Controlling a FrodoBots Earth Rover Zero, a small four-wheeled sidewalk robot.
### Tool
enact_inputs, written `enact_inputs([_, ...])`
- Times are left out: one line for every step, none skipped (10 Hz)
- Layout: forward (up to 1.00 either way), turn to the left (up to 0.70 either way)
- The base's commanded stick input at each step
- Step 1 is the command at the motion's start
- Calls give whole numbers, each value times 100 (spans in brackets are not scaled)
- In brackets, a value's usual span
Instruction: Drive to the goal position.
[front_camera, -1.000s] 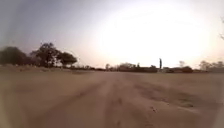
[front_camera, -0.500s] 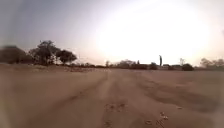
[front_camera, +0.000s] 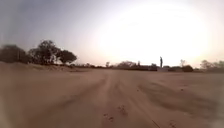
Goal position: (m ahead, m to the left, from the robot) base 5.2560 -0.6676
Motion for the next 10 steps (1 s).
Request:
enact_inputs([70,0])
enact_inputs([70,0])
enact_inputs([70,0])
enact_inputs([70,0])
enact_inputs([70,0])
enact_inputs([70,0])
enact_inputs([70,0])
enact_inputs([70,0])
enact_inputs([70,0])
enact_inputs([70,0])
